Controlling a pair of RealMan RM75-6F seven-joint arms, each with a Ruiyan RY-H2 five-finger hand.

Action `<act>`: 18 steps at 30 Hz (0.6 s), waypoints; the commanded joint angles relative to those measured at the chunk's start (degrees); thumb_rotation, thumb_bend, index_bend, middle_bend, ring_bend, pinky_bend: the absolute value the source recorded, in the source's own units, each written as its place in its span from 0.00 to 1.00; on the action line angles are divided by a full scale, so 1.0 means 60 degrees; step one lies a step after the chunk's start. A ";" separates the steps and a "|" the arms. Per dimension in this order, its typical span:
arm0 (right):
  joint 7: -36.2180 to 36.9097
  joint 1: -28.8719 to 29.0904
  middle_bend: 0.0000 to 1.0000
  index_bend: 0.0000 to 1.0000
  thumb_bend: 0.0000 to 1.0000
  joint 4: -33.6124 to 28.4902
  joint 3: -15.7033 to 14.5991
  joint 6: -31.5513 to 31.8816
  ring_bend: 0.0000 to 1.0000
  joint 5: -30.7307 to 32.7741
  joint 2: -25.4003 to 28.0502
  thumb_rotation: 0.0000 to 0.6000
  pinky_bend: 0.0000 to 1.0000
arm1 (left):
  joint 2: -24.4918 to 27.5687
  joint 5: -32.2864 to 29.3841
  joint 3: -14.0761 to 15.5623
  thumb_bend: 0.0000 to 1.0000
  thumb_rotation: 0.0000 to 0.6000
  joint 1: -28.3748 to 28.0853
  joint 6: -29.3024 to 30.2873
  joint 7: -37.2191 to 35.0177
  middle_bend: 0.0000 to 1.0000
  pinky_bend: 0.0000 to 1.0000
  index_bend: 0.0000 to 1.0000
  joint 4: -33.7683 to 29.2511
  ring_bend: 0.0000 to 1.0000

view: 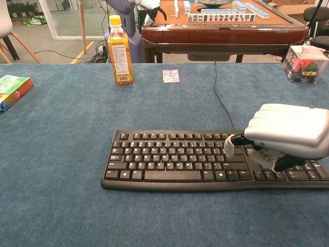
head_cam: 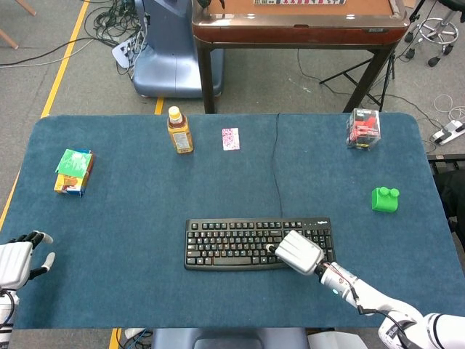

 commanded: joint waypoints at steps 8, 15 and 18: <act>-0.0016 0.0006 0.96 0.33 0.78 0.0145 -0.0141 -0.0054 0.97 0.0052 -0.0073 1.00 1.00 | -0.0022 -0.0175 -0.0050 0.32 1.00 -0.0016 -0.0150 -0.0023 0.40 0.47 0.45 0.0106 0.42; -0.0082 0.0052 0.96 0.33 0.78 0.0235 -0.0186 -0.0182 0.97 0.0168 -0.0166 1.00 1.00 | -0.0032 -0.0263 -0.0087 0.32 1.00 -0.0028 -0.0222 -0.0078 0.40 0.47 0.45 0.0182 0.42; -0.0116 0.0066 0.96 0.33 0.78 0.0265 -0.0202 -0.0250 0.97 0.0244 -0.0195 1.00 1.00 | -0.0022 -0.0186 -0.0010 0.32 1.00 0.0083 -0.0049 -0.0040 0.40 0.47 0.45 0.0176 0.42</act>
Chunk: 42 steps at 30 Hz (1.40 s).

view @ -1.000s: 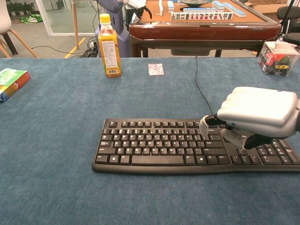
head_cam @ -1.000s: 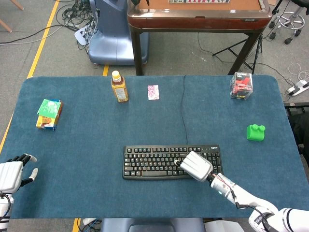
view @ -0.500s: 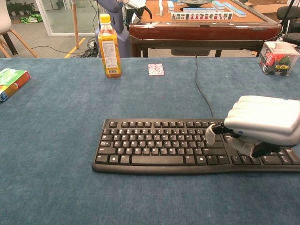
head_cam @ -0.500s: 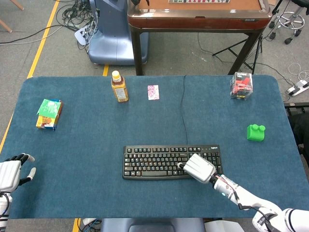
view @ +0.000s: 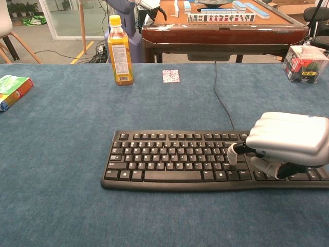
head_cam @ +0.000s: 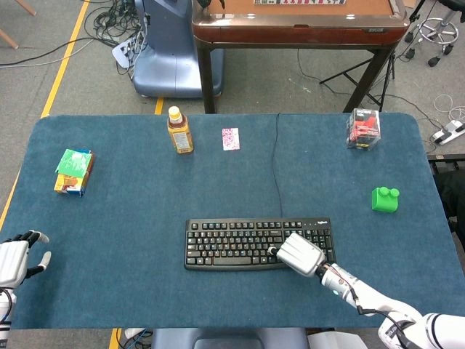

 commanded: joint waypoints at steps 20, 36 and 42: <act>0.0402 -0.0085 0.87 0.33 0.78 -0.0487 -0.0241 0.0671 0.88 -0.0432 0.0478 1.00 1.00 | 0.0043 0.0000 -0.0051 0.32 1.00 0.0037 0.0136 -0.0004 0.40 0.47 0.45 -0.0002 0.42; 0.1424 -0.1636 0.49 0.38 0.71 -0.0763 -0.0253 0.4257 0.44 -0.1362 0.1873 1.00 0.81 | 0.0286 0.0437 0.0074 0.32 1.00 0.0127 0.0640 0.0438 0.40 0.47 0.45 -0.0700 0.42; 0.2328 -0.2563 0.39 0.38 0.70 -0.0395 -0.0180 0.5624 0.31 -0.1053 0.2158 1.00 0.59 | 0.0447 0.0881 0.0211 0.32 1.00 0.0193 0.1023 0.0625 0.40 0.47 0.47 -0.1185 0.42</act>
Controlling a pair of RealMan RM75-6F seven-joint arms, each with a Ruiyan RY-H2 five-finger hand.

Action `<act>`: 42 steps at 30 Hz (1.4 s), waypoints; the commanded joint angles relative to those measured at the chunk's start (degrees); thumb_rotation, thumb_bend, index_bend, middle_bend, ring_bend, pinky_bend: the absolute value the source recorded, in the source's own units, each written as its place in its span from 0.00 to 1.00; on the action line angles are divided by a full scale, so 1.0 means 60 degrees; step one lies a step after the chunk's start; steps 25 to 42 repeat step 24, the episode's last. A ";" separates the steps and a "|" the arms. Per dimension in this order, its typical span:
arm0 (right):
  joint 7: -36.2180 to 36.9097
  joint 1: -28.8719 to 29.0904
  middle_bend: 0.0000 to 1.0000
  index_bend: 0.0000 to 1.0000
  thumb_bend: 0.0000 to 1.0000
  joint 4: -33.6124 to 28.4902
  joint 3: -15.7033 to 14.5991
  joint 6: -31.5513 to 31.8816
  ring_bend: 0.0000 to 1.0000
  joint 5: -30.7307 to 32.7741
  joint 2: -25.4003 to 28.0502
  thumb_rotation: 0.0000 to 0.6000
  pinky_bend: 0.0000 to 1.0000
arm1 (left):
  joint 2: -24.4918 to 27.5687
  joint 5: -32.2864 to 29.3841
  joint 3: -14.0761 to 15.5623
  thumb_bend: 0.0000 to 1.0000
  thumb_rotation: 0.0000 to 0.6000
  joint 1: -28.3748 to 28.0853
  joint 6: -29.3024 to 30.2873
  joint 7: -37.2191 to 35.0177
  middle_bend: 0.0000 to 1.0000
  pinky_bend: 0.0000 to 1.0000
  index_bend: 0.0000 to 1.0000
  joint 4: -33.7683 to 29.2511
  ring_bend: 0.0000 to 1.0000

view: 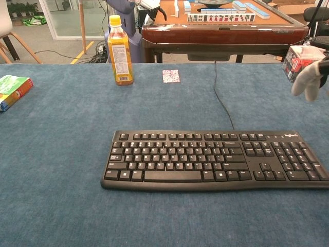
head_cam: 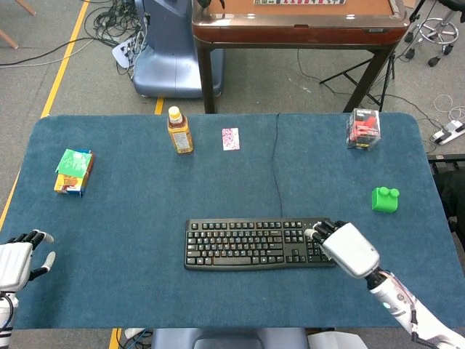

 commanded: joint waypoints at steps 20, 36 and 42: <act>0.3337 -0.2276 0.39 0.38 0.71 0.1675 0.0374 0.2075 0.31 0.1308 0.0237 1.00 0.58 | 0.0387 0.1071 0.0449 0.32 1.00 0.0057 0.0468 0.0431 0.40 0.47 0.48 -0.1139 0.41; 0.3693 -0.2366 0.39 0.38 0.70 0.1785 0.0455 0.2003 0.31 0.1401 0.0298 1.00 0.58 | 0.0407 0.1036 0.0443 0.32 1.00 0.0060 0.0443 0.0416 0.40 0.47 0.48 -0.1147 0.41; 0.3693 -0.2366 0.39 0.38 0.70 0.1785 0.0455 0.2003 0.31 0.1401 0.0298 1.00 0.58 | 0.0407 0.1036 0.0443 0.32 1.00 0.0060 0.0443 0.0416 0.40 0.47 0.48 -0.1147 0.41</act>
